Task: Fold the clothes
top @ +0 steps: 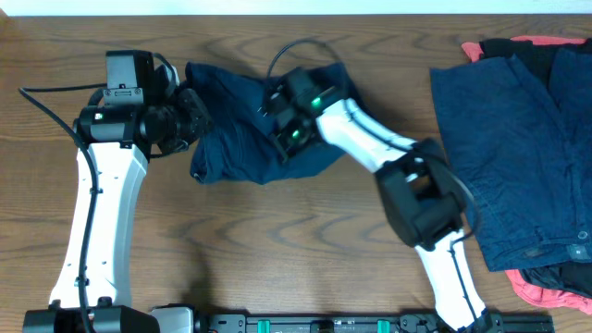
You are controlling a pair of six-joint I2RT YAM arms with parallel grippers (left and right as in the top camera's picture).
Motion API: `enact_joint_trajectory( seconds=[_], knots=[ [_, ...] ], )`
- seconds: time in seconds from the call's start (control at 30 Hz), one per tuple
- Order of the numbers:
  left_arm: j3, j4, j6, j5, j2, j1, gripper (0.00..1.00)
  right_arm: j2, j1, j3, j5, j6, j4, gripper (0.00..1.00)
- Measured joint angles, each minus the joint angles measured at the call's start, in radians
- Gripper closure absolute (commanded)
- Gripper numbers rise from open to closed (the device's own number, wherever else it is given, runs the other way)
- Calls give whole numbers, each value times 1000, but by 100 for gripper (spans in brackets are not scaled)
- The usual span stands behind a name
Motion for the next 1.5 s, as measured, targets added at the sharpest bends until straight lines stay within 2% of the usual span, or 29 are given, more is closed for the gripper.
enact_joint_trajectory(
  seconds=[0.3,0.47,0.7,1.03,1.2,1.5],
  knots=[
    [0,114,-68,0,25,-64,94,16,165,0,5,75,111,99],
    [0,143,-83,-7,36,-82,94,16,174,0,32,111,112,99],
    [0,139,-86,-19,39,-94,95,-19,117,0,55,135,52,97],
    [0,144,-86,-26,50,-94,94,-247,-90,8,227,146,-185,97],
    [0,182,-90,-26,55,-99,94,-223,-176,8,290,122,-307,99],
    [0,291,-113,-26,137,-180,94,-128,-215,8,286,76,-309,99]
  ],
)
